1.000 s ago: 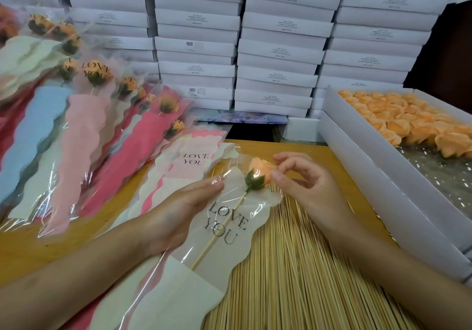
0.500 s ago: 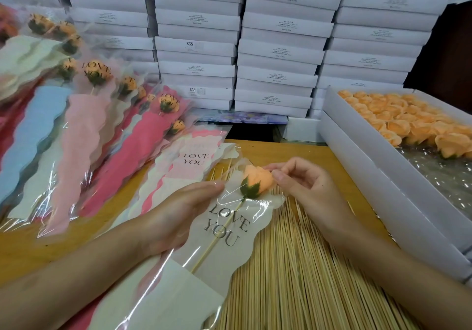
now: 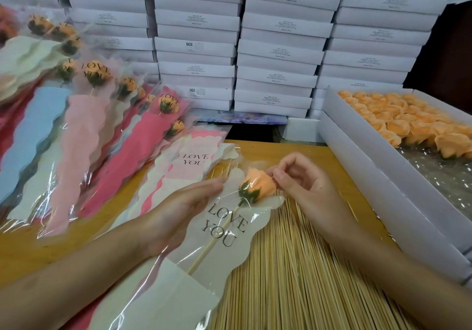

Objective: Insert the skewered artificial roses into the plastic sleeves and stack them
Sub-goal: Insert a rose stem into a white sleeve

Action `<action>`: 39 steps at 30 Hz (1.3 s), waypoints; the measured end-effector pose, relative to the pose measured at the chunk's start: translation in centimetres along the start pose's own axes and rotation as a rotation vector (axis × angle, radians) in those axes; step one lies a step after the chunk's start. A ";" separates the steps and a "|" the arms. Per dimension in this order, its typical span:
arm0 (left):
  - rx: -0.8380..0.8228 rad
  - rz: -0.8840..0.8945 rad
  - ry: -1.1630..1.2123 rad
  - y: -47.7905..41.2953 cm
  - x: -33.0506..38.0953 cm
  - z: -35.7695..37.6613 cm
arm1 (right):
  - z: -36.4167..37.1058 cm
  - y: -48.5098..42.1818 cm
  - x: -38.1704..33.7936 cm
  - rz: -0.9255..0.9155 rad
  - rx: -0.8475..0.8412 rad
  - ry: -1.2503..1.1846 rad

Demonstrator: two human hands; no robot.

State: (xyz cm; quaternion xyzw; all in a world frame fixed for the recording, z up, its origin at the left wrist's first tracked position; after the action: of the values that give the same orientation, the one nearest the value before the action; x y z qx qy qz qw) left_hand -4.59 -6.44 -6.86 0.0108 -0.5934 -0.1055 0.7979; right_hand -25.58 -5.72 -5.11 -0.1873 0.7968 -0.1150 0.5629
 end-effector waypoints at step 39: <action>-0.249 -0.101 0.128 0.6 0.3 0.1 | 0.0 -0.1 0.6 0.058 -0.144 0.067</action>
State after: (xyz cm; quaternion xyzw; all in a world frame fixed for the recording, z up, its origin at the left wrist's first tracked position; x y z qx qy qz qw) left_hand -4.47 -5.90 -6.47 -0.0515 -0.5222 -0.2174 0.8231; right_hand -25.75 -6.03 -5.58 -0.2002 0.8263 -0.0473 0.5243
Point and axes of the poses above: each hand's wrist, its own y-axis away from the middle knuckle, its own z-axis out of the palm, x = y × z, the point moved 2 cm from there along -y, towards the middle knuckle, and after that the axes turned 11 degrees about y, right-handed, at the moved point
